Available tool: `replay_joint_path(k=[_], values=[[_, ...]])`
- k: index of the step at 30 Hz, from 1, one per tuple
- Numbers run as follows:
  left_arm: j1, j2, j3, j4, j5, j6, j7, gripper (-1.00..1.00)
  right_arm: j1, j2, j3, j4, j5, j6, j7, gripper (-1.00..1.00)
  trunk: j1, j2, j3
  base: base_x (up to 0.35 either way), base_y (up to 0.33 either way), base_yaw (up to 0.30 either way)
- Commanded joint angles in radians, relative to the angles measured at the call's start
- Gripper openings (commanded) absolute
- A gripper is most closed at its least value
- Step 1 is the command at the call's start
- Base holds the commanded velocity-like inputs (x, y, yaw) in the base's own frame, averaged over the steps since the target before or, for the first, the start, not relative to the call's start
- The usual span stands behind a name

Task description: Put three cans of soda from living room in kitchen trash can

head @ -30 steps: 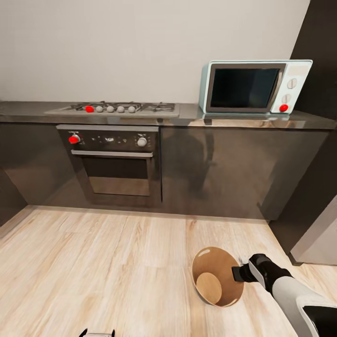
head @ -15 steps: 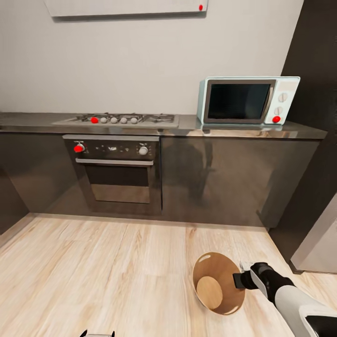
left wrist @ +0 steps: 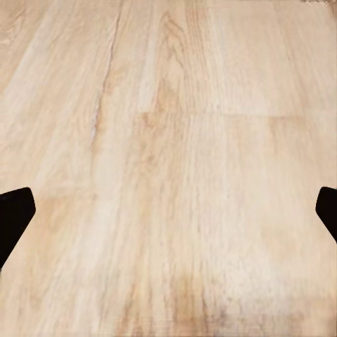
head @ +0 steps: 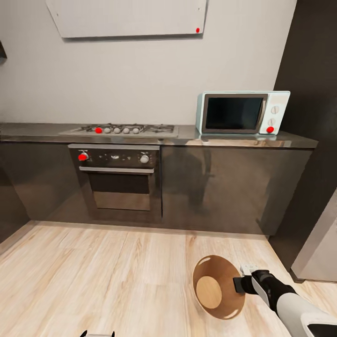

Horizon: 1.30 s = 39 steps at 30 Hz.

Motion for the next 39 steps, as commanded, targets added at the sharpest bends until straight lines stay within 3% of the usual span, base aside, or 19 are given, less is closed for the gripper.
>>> replay_joint_path(k=[1, 9, 39], values=[[0.0, 0.0, 0.0, 0.0, 0.0, 0.0, 0.0, 1.0, 0.002, 0.0, -0.007, -0.001, -0.012, 0.0, 0.005, -1.0, 0.0, 0.0, 0.004, 0.0, 0.0, 0.0], [0.0, 0.0, 0.0, 0.0, 0.0, 0.0, -0.001, 1.0, 0.019, -0.001, -0.007, -0.001, -0.011, -0.027, 0.005, -1.0, -0.004, 0.002, 0.035, 0.0, 0.0, 0.0], [-0.002, 0.0, 0.0, 0.014, 0.0, 0.0, -0.002, 1.0, 0.11, -0.006, -0.007, -0.001, -0.009, -0.189, 0.006, -1.0, -0.119, 0.212, 0.129, 0.0, 0.0, 0.0]])
